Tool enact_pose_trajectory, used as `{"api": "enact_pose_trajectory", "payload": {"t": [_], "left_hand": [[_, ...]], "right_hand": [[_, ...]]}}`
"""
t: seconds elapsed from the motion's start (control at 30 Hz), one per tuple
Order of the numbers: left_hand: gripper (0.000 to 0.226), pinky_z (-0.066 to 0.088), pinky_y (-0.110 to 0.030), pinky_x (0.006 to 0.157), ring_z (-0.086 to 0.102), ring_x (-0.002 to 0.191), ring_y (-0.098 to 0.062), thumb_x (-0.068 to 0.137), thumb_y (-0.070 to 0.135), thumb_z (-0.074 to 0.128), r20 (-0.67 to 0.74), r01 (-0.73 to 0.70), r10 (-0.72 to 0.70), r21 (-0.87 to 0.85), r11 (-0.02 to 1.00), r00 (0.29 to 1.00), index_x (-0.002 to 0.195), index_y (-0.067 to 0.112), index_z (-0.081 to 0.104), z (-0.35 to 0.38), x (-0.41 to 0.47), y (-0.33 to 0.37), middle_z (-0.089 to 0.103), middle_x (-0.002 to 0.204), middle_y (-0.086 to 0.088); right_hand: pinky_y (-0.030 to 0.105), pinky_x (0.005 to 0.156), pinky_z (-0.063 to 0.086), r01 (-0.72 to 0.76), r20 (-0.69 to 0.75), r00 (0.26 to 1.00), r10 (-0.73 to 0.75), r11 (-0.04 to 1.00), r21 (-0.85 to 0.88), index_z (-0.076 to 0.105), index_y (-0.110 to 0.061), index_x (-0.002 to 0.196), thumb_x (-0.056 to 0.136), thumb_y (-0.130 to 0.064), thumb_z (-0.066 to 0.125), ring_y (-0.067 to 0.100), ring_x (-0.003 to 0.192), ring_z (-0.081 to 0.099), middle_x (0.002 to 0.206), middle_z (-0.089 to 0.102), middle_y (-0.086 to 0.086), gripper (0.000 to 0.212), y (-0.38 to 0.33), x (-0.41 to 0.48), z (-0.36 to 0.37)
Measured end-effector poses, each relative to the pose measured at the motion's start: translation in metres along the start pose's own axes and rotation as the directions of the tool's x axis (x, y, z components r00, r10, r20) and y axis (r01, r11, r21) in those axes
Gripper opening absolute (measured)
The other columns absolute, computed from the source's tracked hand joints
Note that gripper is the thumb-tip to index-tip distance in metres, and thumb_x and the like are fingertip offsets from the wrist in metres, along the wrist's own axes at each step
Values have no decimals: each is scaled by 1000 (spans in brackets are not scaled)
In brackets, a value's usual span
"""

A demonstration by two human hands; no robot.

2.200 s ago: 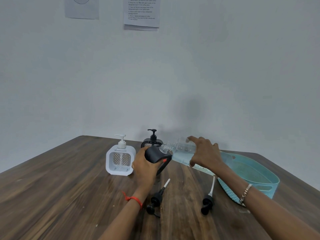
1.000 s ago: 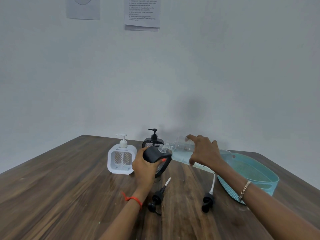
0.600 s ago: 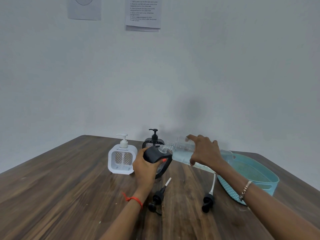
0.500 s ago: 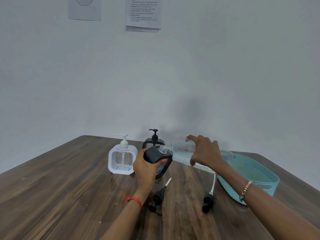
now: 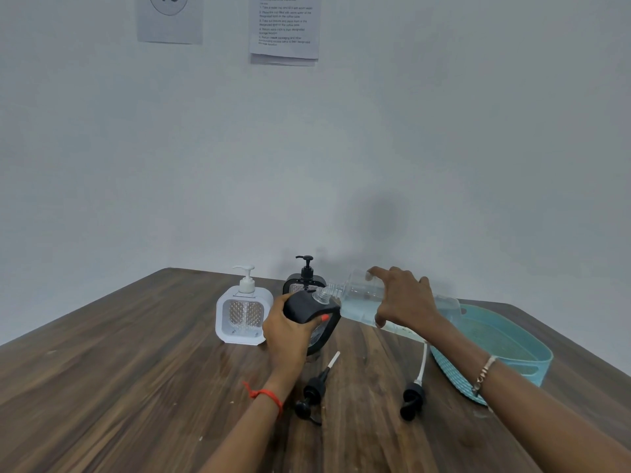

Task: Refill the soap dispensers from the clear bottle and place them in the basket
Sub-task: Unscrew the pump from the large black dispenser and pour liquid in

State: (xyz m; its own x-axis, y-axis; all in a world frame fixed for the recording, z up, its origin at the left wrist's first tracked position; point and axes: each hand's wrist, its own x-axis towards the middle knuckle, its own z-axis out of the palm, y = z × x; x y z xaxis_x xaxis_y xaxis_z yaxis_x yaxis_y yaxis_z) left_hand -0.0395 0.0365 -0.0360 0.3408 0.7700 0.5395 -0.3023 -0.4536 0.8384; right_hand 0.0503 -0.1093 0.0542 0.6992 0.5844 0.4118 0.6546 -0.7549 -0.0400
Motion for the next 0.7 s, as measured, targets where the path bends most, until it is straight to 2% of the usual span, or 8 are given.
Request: {"api": "enact_pose_trajectory", "payload": {"t": [0.47,0.57,0.7], "left_hand": [[61,47,-25,79,58,93,-17,54,17,88,1,56,-56,-49,997,998,108,10,61,-1,0,-3,62,97,0],[58,49,-25,79,61,93,-19,54,19,89,3,87,-87,-67,994,996,105,13,61,-3,3,-7,65,98,-3],[55,48,-21,74,61,91,-19,54,16,89,25,144,-142,-114,983,989,102,16,60,-6,7,-7,65,96,-3]], "right_hand": [[43,98,34,0,18,1000,-1,999,45,42,-30,127,57,-23,81,26,110,52,115,55,3,80,1,-1,1],[42,96,36,-7,26,1000,4,993,118,44,-29,125,56,-23,82,25,107,52,110,55,3,79,1,-2,3],[38,86,48,-8,11,1000,5,954,300,50,-27,117,50,-22,86,21,91,54,96,52,-3,76,5,-2,7]]}}
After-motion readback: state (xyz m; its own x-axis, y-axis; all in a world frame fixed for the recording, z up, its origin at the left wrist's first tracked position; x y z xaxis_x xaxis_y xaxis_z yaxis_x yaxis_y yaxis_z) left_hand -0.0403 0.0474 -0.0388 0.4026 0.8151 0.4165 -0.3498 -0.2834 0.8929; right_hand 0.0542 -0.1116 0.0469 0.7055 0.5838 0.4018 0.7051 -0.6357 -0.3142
